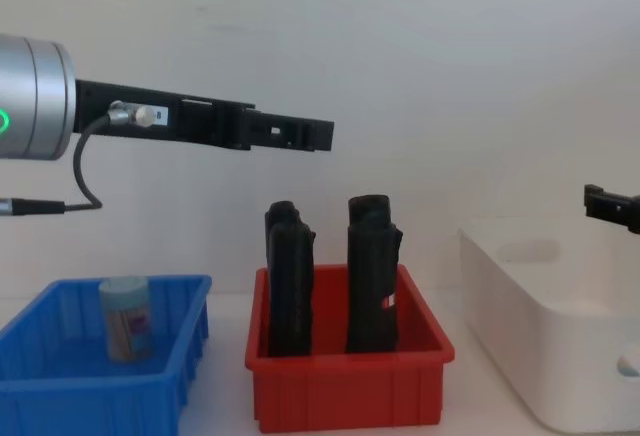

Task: Pick the cotton swabs from the blue box and place them into the white box.

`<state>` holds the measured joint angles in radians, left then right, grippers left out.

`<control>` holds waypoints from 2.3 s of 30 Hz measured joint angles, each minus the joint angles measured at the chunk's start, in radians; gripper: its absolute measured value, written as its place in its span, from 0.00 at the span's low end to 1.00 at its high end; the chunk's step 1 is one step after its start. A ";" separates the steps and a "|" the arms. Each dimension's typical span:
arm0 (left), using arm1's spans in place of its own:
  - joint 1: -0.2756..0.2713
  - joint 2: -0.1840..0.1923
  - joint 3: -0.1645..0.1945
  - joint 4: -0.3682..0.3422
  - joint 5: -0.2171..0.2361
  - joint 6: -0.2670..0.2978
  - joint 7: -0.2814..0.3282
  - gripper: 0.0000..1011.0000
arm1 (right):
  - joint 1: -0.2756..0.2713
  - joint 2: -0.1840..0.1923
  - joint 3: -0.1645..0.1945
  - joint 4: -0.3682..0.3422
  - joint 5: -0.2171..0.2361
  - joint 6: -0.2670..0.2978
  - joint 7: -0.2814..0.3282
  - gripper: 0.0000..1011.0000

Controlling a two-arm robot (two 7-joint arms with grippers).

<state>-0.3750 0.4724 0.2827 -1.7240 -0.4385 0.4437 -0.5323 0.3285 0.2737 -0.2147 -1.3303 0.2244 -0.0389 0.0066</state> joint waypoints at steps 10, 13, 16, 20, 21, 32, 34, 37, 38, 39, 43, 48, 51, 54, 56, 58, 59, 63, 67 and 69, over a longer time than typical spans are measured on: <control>0.031 -0.020 0.038 0.022 0.054 -0.095 0.116 0.99 | -0.091 0.017 -0.003 -0.115 0.017 0.020 0.017 0.99; 0.044 -0.029 0.054 0.032 0.076 -0.136 0.166 0.99 | -0.119 0.022 -0.004 -0.151 0.022 0.026 0.022 0.99; 0.052 -0.034 0.064 0.038 0.090 -0.162 0.196 0.99 | -0.141 0.027 -0.005 -0.180 0.026 0.031 0.026 0.99; 0.068 -0.045 0.084 0.049 0.118 -0.212 0.258 0.99 | -0.192 0.036 -0.006 -0.244 0.036 0.042 0.035 0.99; 0.071 -0.046 0.088 0.051 0.122 -0.220 0.267 0.99 | -0.192 0.036 -0.006 -0.244 0.036 0.042 0.035 0.99; 0.108 -0.070 0.134 0.078 0.186 -0.334 0.407 0.99 | -0.298 0.056 -0.010 -0.380 0.056 0.064 0.053 0.99; 0.116 -0.076 0.143 0.083 0.199 -0.360 0.436 0.99 | -0.315 0.060 -0.011 -0.401 0.059 0.068 0.056 0.99; 0.125 -0.082 0.155 0.090 0.216 -0.389 0.472 0.99 | -0.327 0.062 -0.011 -0.417 0.061 0.071 0.058 0.99; 0.127 -0.083 0.158 0.091 0.219 -0.395 0.480 0.99 | -0.334 0.063 -0.012 -0.425 0.062 0.072 0.059 0.99; 0.130 -0.085 0.162 0.093 0.225 -0.405 0.492 0.99 | -0.336 0.063 -0.012 -0.428 0.063 0.072 0.059 0.99; 0.136 -0.089 0.169 0.097 0.235 -0.423 0.513 0.99 | -0.342 0.065 -0.012 -0.435 0.064 0.074 0.060 0.99; 0.138 -0.091 0.171 0.099 0.238 -0.430 0.521 0.99 | -0.343 0.064 -0.011 -0.437 0.064 0.074 0.060 0.99; 0.138 -0.091 0.172 0.099 0.238 -0.430 0.521 0.99 | -0.343 0.064 -0.011 -0.437 0.064 0.074 0.060 0.99; 0.138 -0.090 0.172 0.099 0.238 -0.430 0.522 0.99 | -0.343 0.064 -0.011 -0.437 0.064 0.074 0.060 0.99; 0.138 -0.090 0.172 0.098 0.238 -0.430 0.522 0.99 | -0.343 0.064 -0.011 -0.437 0.064 0.073 0.060 0.99; 0.138 -0.090 0.172 0.098 0.238 -0.430 0.522 0.99 | -0.343 0.064 -0.011 -0.437 0.064 0.073 0.060 0.99; 0.138 -0.090 0.172 0.098 0.238 -0.430 0.522 0.99 | -0.343 0.064 -0.011 -0.437 0.064 0.073 0.060 0.99; 0.138 -0.090 0.172 0.098 0.238 -0.430 0.522 0.99 | -0.343 0.064 -0.011 -0.437 0.063 0.073 0.060 0.99; 0.138 -0.090 0.172 0.098 0.238 -0.430 0.522 0.99 | -0.343 0.064 -0.011 -0.437 0.063 0.073 0.060 0.99; 0.138 -0.090 0.172 0.098 0.238 -0.430 0.522 0.99 | -0.343 0.064 -0.011 -0.437 0.063 0.073 0.060 0.99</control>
<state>-0.2372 0.3821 0.4542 -1.6262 -0.2004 0.0138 -0.0108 -0.0146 0.3375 -0.2258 -1.7670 0.2874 0.0339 0.0667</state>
